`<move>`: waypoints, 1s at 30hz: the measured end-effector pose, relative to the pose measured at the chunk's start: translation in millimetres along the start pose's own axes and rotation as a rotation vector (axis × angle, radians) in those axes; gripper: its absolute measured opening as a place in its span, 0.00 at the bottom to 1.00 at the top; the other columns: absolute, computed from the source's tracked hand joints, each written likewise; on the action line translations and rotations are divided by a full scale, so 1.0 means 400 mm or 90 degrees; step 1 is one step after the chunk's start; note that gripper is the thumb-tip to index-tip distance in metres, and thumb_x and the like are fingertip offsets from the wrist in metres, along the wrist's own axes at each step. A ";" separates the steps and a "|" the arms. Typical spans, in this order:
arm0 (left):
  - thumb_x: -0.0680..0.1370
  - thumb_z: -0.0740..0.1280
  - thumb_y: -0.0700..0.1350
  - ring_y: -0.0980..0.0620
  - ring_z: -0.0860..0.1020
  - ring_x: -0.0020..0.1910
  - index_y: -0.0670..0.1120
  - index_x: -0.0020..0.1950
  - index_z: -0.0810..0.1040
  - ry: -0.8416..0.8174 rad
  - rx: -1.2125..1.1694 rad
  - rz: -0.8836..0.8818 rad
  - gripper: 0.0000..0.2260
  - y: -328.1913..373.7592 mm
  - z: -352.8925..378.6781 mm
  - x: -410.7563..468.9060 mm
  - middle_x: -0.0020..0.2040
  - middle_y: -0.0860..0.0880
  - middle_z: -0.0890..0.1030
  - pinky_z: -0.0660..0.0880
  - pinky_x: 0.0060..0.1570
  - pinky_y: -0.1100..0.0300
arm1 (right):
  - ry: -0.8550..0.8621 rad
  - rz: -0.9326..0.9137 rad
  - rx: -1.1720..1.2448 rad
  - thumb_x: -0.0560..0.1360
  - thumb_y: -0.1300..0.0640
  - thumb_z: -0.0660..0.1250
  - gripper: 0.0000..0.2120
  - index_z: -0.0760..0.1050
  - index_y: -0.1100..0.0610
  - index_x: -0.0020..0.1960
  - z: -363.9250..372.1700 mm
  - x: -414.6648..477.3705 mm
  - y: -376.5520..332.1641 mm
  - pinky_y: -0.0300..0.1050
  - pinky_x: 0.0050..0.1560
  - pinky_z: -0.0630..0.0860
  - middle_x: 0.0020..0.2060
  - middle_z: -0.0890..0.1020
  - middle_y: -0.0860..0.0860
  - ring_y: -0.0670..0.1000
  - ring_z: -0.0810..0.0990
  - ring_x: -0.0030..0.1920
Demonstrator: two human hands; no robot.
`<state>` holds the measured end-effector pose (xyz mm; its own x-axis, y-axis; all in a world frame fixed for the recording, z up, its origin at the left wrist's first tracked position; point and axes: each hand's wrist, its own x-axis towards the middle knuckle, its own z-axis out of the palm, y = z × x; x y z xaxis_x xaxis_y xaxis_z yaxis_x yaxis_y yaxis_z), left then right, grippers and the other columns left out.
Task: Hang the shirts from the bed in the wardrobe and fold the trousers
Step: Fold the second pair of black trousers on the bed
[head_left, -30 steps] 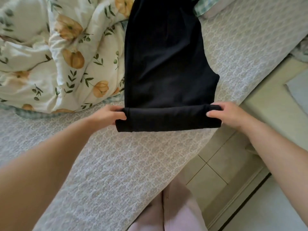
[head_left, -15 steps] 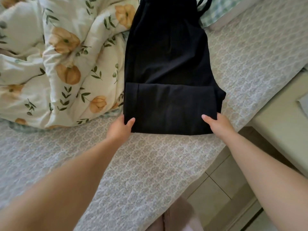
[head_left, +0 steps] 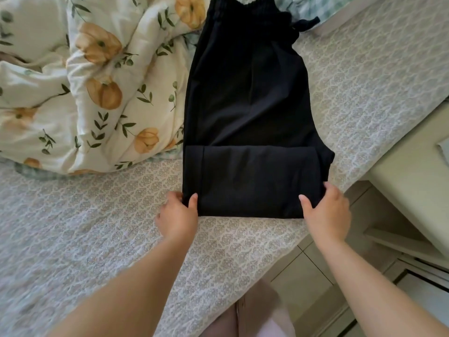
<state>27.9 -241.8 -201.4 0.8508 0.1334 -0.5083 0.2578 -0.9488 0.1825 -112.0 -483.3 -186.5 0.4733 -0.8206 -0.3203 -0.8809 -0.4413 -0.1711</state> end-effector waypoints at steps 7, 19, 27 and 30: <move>0.76 0.60 0.63 0.49 0.40 0.76 0.51 0.78 0.50 -0.030 0.347 0.642 0.36 -0.003 0.033 -0.033 0.79 0.47 0.47 0.37 0.73 0.45 | -0.114 -0.517 -0.280 0.69 0.46 0.67 0.41 0.51 0.51 0.77 0.067 -0.064 -0.057 0.60 0.72 0.44 0.76 0.51 0.57 0.59 0.48 0.76; 0.80 0.60 0.42 0.54 0.57 0.75 0.50 0.77 0.58 -0.084 0.312 0.591 0.26 0.011 -0.026 0.021 0.77 0.50 0.57 0.57 0.71 0.59 | -0.055 -0.469 -0.180 0.57 0.77 0.72 0.36 0.73 0.65 0.64 -0.018 0.031 0.036 0.54 0.60 0.73 0.64 0.74 0.61 0.60 0.74 0.65; 0.82 0.54 0.47 0.50 0.54 0.76 0.49 0.78 0.50 -0.304 0.525 0.622 0.26 -0.062 -0.046 -0.112 0.79 0.47 0.50 0.62 0.68 0.55 | -0.227 -0.451 -0.302 0.57 0.57 0.80 0.36 0.76 0.61 0.63 -0.044 -0.116 0.098 0.49 0.49 0.78 0.64 0.76 0.57 0.56 0.79 0.59; 0.76 0.53 0.67 0.50 0.71 0.66 0.55 0.73 0.65 -0.350 0.496 0.531 0.29 0.023 -0.097 -0.092 0.71 0.51 0.69 0.72 0.53 0.55 | -0.217 -0.499 -0.336 0.68 0.35 0.67 0.32 0.78 0.58 0.61 -0.065 -0.111 0.073 0.53 0.58 0.74 0.62 0.78 0.55 0.55 0.77 0.61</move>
<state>16.7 -244.3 -148.5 0.2738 -0.5430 -0.7938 -0.7598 -0.6282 0.1676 -158.5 -469.3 -153.2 0.8211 -0.1180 -0.5585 -0.1688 -0.9848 -0.0402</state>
